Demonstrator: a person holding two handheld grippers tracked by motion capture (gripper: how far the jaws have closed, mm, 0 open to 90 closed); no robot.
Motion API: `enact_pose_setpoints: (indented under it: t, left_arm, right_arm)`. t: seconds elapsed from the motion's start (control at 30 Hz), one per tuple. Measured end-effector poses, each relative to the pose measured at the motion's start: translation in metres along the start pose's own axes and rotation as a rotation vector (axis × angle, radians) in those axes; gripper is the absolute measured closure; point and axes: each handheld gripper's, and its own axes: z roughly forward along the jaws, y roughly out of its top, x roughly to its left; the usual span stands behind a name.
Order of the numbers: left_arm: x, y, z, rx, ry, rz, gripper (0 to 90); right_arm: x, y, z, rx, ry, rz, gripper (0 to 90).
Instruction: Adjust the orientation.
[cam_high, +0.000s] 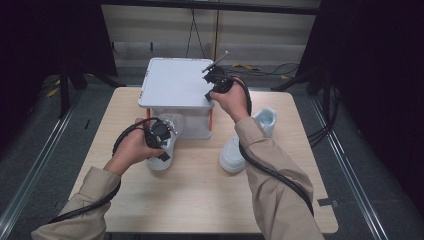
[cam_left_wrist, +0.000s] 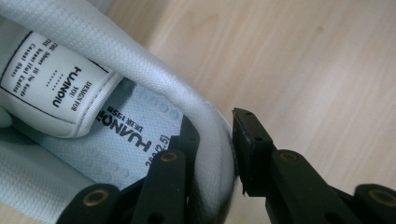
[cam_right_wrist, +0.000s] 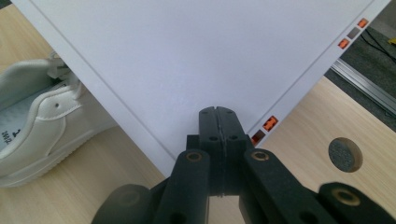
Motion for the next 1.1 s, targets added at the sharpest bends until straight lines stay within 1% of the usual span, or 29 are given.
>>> enact_pose_setpoints:
  t: [0.03, 0.07, 0.1, 0.13, 0.17, 0.23, 0.27, 0.3, 0.33, 0.37, 0.4, 0.43, 0.47, 0.5, 0.53, 0.57, 0.6, 0.63, 0.67, 0.7, 0.73, 0.77, 0.9, 0.93, 0.97, 1.0, 1.03, 1.07, 1.1]
  left_arm:
    - [0.002, 0.001, 0.001, 0.000, 0.005, -0.002, 75.2]
    - [0.009, 0.004, 0.005, -0.003, 0.008, -0.012, 75.3]
    - [0.009, 0.004, 0.005, -0.003, 0.008, -0.012, 75.7]
    - [0.013, 0.006, 0.007, -0.009, 0.000, -0.022, 76.1]
    - [0.016, 0.007, 0.008, -0.010, -0.003, -0.038, 76.1]
    - [0.021, 0.011, 0.010, -0.007, 0.003, -0.048, 76.3]
    - [0.024, 0.013, 0.011, -0.021, 0.003, -0.054, 76.0]
    - [0.024, 0.013, 0.011, -0.021, 0.003, -0.054, 76.0]
    - [0.025, 0.013, 0.013, -0.017, -0.002, -0.063, 76.0]
    - [0.024, 0.014, 0.012, -0.016, 0.003, -0.063, 76.0]
    - [0.021, 0.012, 0.013, -0.020, 0.022, -0.034, 74.5]
    - [0.021, 0.012, 0.013, -0.020, 0.022, -0.034, 73.4]
    - [0.020, 0.011, 0.012, -0.022, 0.037, -0.011, 73.4]
    - [0.019, 0.010, 0.011, -0.024, 0.041, -0.002, 71.0]
    - [0.017, 0.009, 0.006, -0.043, 0.055, 0.007, 64.5]
    - [0.017, 0.009, 0.006, -0.043, 0.055, 0.007, 60.9]
    - [0.014, 0.007, 0.000, -0.066, 0.058, 0.043, 56.5]
    - [0.014, 0.007, 0.000, -0.066, 0.058, 0.043, 55.0]
    - [0.013, 0.005, -0.004, -0.066, 0.057, 0.055, 55.0]
    - [0.012, 0.003, -0.007, -0.076, 0.056, 0.065, 51.9]
    - [0.012, 0.000, -0.011, -0.098, 0.043, 0.053, 46.5]
    - [0.014, -0.003, -0.014, -0.105, 0.031, 0.057, 44.5]
    - [0.016, -0.007, -0.018, -0.120, 0.028, 0.068, 46.2]
    - [0.016, -0.007, -0.017, -0.117, 0.029, 0.084, 46.2]
    - [0.016, -0.007, -0.018, -0.104, 0.036, 0.101, 46.8]
    - [0.016, -0.005, -0.017, -0.083, 0.044, 0.114, 49.6]
    - [0.016, -0.005, -0.017, -0.083, 0.044, 0.114, 51.3]
    - [0.016, -0.004, -0.017, -0.068, 0.051, 0.127, 55.6]
    - [0.016, -0.002, -0.017, -0.054, 0.061, 0.136, 55.6]
  right_arm:
    - [0.000, 0.000, 0.000, 0.001, -0.001, -0.009, 90.0]
    - [0.002, 0.001, 0.000, 0.010, -0.012, -0.023, 90.0]
    - [0.003, 0.001, 0.000, 0.012, -0.016, -0.029, 90.0]
    - [0.004, 0.002, 0.000, 0.016, -0.023, -0.037, 90.0]
    - [0.004, 0.002, 0.000, 0.016, -0.023, -0.037, 90.0]
    - [0.005, 0.002, 0.000, 0.018, -0.029, -0.045, 90.0]
    - [0.005, 0.002, 0.000, 0.022, -0.033, -0.038, 90.0]
    - [0.005, 0.002, 0.000, 0.022, -0.033, -0.038, 90.0]
    - [0.005, 0.003, 0.000, 0.023, -0.030, -0.031, 90.0]
    - [0.005, 0.003, 0.000, 0.024, -0.030, -0.029, 90.0]
    - [0.005, 0.002, 0.000, 0.020, -0.030, -0.031, 90.0]
    - [0.005, 0.002, 0.000, 0.020, -0.030, -0.031, 90.0]
    - [0.005, 0.002, 0.000, 0.017, -0.027, -0.030, 90.0]
    - [0.005, 0.001, 0.000, 0.015, -0.030, -0.031, 90.0]
    - [0.005, 0.001, 0.000, 0.013, -0.031, -0.028, 90.0]
    - [0.005, 0.001, 0.000, 0.013, -0.031, -0.028, 90.0]
    - [0.005, 0.000, 0.000, 0.008, -0.029, -0.026, 90.0]
    - [0.005, 0.000, 0.000, 0.008, -0.029, -0.026, 90.0]
    - [0.006, 0.000, 0.000, 0.005, -0.029, -0.024, 90.0]
    - [0.006, 0.000, 0.000, 0.004, -0.029, -0.026, 90.0]
    - [0.005, 0.000, 0.000, 0.004, -0.030, -0.026, 90.0]
    - [0.005, 0.000, 0.000, 0.003, -0.029, -0.021, 90.0]
    - [0.005, 0.000, 0.000, 0.005, -0.023, -0.016, 90.0]
    - [0.005, 0.000, 0.000, 0.008, -0.027, -0.022, 90.0]
    - [0.005, 0.001, 0.001, 0.009, -0.030, -0.030, 90.0]
    - [0.006, 0.002, 0.001, 0.016, -0.034, -0.031, 90.0]
    - [0.006, 0.002, 0.001, 0.016, -0.034, -0.031, 90.0]
    - [0.006, 0.002, 0.001, 0.017, -0.034, -0.032, 90.0]
    - [0.007, 0.002, 0.001, 0.021, -0.037, -0.032, 90.0]
